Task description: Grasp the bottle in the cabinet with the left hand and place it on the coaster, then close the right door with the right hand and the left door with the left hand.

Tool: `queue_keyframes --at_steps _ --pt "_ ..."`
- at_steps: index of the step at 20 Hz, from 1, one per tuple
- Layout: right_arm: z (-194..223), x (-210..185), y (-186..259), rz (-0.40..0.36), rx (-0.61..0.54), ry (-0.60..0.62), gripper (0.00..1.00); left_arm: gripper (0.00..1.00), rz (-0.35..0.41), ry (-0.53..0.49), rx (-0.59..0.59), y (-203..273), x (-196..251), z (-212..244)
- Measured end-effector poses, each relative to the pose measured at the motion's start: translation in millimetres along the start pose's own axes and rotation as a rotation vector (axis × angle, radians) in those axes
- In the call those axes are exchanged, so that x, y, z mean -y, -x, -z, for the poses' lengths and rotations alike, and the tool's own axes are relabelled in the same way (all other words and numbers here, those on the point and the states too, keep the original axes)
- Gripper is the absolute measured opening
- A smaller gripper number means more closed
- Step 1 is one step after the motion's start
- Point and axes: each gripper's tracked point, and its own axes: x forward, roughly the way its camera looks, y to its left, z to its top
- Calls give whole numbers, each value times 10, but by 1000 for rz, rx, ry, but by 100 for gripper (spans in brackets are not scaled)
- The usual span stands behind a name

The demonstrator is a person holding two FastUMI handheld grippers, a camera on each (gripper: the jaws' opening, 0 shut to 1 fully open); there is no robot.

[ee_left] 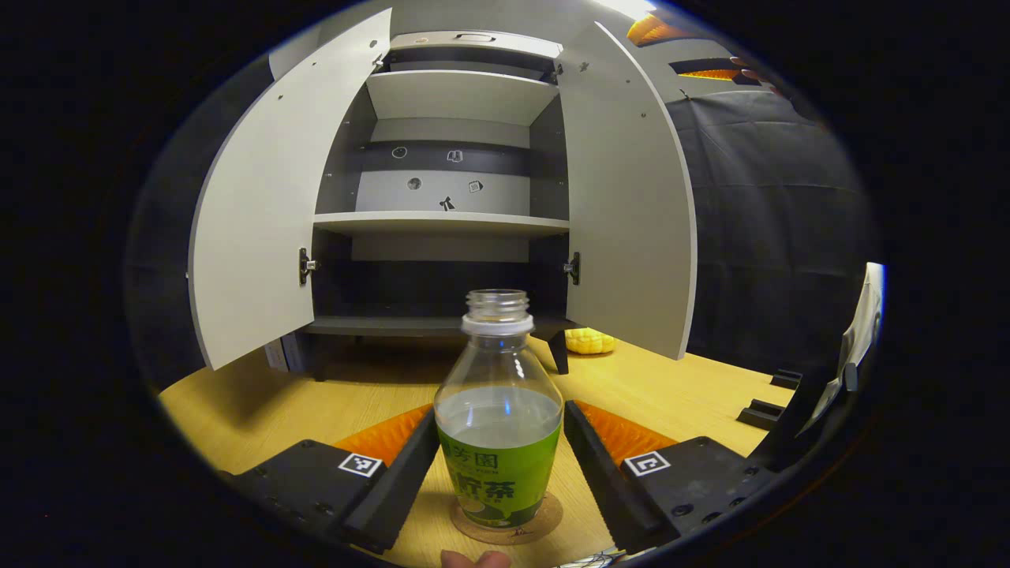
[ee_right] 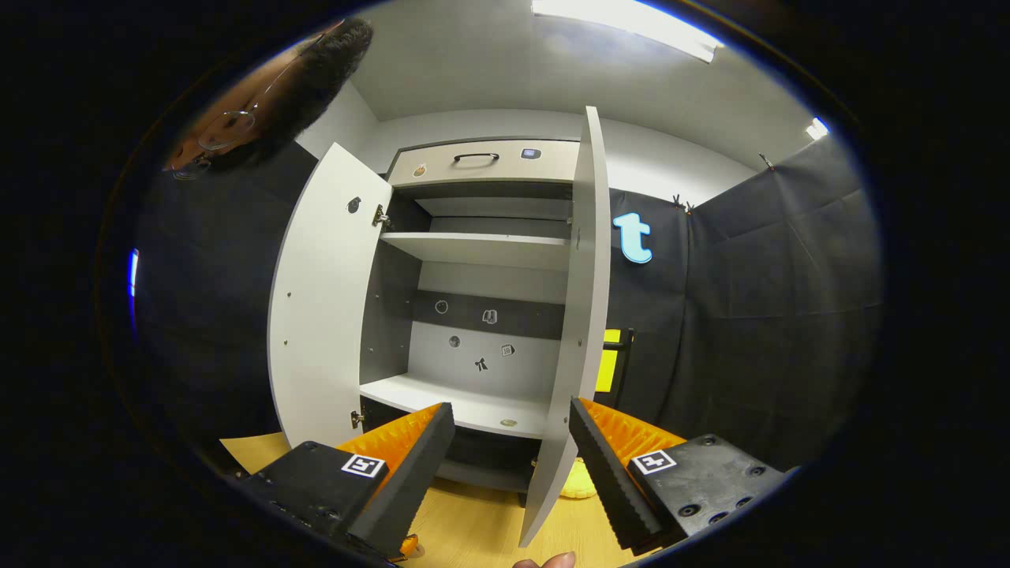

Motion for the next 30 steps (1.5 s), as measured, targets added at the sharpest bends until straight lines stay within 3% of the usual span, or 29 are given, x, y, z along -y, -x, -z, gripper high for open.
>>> queue_keyframes --at_steps 9,12,16,24,30 --pt "250 114 -77 -7 -110 -89 97 96 -33 -14 -83 437 -125 74" --pt "217 166 -76 8 -84 -55 97 96 -9 11 -47 714 -108 -257" --pt "186 90 -39 -11 -61 -55 98 96 -38 27 -20 1017 -285 -758" --pt "230 590 133 99 -80 -51 98 96 -187 -49 33 1407 -1091 -1865" --pt "338 954 -2 159 -128 -55 98 95 -275 7 76 1366 -1401 -2607"
